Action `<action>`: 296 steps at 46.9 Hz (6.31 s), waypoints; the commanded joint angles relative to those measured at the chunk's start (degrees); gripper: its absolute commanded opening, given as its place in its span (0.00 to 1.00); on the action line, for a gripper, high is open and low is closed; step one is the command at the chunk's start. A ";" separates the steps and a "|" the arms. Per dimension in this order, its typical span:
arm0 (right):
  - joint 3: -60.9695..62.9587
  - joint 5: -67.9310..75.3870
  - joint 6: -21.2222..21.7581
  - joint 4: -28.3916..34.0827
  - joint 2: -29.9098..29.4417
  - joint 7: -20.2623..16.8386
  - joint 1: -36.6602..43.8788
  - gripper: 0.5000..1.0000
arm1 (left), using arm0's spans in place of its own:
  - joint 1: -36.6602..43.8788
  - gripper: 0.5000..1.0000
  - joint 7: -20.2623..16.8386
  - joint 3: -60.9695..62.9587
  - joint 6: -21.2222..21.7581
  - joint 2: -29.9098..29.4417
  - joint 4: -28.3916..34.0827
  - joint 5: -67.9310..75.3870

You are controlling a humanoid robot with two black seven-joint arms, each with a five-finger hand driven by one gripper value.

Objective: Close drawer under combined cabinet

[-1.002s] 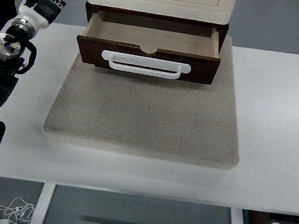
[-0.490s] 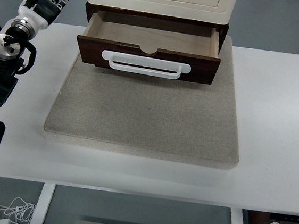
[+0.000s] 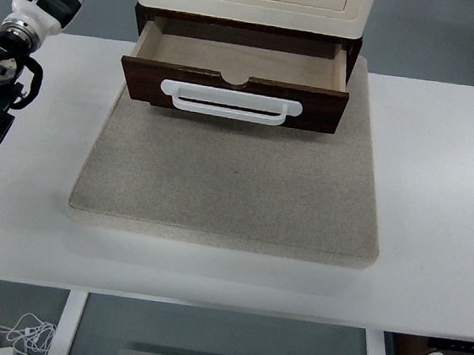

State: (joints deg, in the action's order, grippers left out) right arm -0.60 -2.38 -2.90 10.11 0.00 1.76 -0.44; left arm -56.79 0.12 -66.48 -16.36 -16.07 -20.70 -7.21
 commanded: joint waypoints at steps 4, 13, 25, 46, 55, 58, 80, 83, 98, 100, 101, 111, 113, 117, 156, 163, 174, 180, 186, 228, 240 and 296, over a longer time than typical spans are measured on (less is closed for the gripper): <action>0.07 0.00 0.00 0.00 0.00 0.00 0.00 0.90 | -1.30 0.99 -0.30 0.03 0.02 -1.15 -0.30 0.18; -0.01 0.00 0.00 0.00 0.00 0.00 0.00 0.90 | -4.03 0.99 -0.21 0.12 0.02 -3.70 -0.83 0.26; -0.01 0.00 0.00 0.00 0.00 0.00 0.00 0.90 | -8.51 0.99 -0.21 0.21 0.45 -9.41 -5.48 0.70; -0.01 0.00 0.00 0.00 0.00 0.00 0.00 0.90 | -15.19 0.99 0.40 4.51 0.89 -20.22 -20.07 2.02; -0.01 0.00 0.00 0.00 0.00 0.00 0.00 0.90 | -17.21 0.99 0.49 7.50 0.89 -24.35 -29.29 2.90; 0.07 0.00 0.00 0.00 0.00 0.00 0.00 0.90 | -17.21 0.99 0.49 8.38 0.89 -25.76 -33.33 2.99; 0.07 0.00 0.00 0.00 0.00 0.00 0.00 0.90 | -19.23 0.99 0.67 20.77 5.20 -32.09 -60.94 2.99; -0.01 0.00 0.00 0.00 0.00 0.00 0.00 0.90 | -20.28 0.99 0.76 23.31 5.20 -32.09 -62.52 3.08; -0.01 0.00 0.00 0.00 0.00 0.00 0.00 0.90 | -23.10 0.99 1.98 35.27 5.20 -31.56 -73.24 6.68; 0.07 0.00 0.00 0.00 0.00 0.00 0.00 0.90 | -23.10 0.99 2.60 36.76 5.20 -31.47 -74.47 7.73; -0.01 0.00 0.00 0.00 0.00 0.00 0.00 0.90 | -23.10 0.99 2.86 37.55 5.20 -31.21 -74.92 8.43; -0.01 0.00 0.00 0.00 0.00 0.00 0.00 0.90 | -22.75 0.99 3.30 43.00 4.94 -28.23 -76.33 11.95; 0.07 0.00 0.00 0.00 0.00 0.00 0.00 0.90 | -22.75 0.99 3.39 43.97 4.76 -27.52 -76.33 12.22; -0.01 0.00 0.00 0.00 0.00 0.00 0.09 0.90 | -22.84 0.99 4.79 45.73 4.50 -26.20 -76.41 14.76; -0.01 0.00 0.00 0.00 0.00 0.00 0.09 0.90 | -23.10 0.99 29.40 57.33 -4.55 -20.58 -77.38 28.56; -0.01 0.00 0.00 0.00 0.00 0.00 0.09 0.90 | -23.10 0.99 32.39 58.56 -7.10 -20.40 -75.45 31.55; 0.07 0.00 0.00 0.00 0.00 0.00 0.00 0.90 | -24.50 0.99 33.71 59.09 -7.63 -16.71 -67.72 32.61; -0.01 0.00 0.00 0.00 0.00 0.00 0.09 0.90 | -26.17 0.99 33.80 59.00 -10.00 -15.30 -63.50 32.61; -0.01 0.00 0.00 0.00 0.00 0.00 0.00 0.90 | -26.88 0.99 33.80 59.00 -10.71 -13.90 -61.91 32.61; -0.01 0.00 0.00 0.00 0.00 0.00 0.00 0.90 | -26.62 0.99 33.80 59.09 -13.87 -11.35 -53.21 36.39; -0.01 0.00 0.00 0.00 0.00 0.00 0.00 0.90 | -26.97 0.99 33.80 58.83 -14.05 -10.64 -51.10 37.18; -0.01 0.00 0.00 0.00 0.00 0.00 0.09 0.90 | -26.35 0.99 32.57 55.14 -14.40 -10.56 -40.56 37.44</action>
State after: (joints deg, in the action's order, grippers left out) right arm -0.59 -2.37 -2.90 10.11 0.00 1.76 -0.44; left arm -83.30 32.72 -11.36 -30.75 -26.63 -61.67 30.32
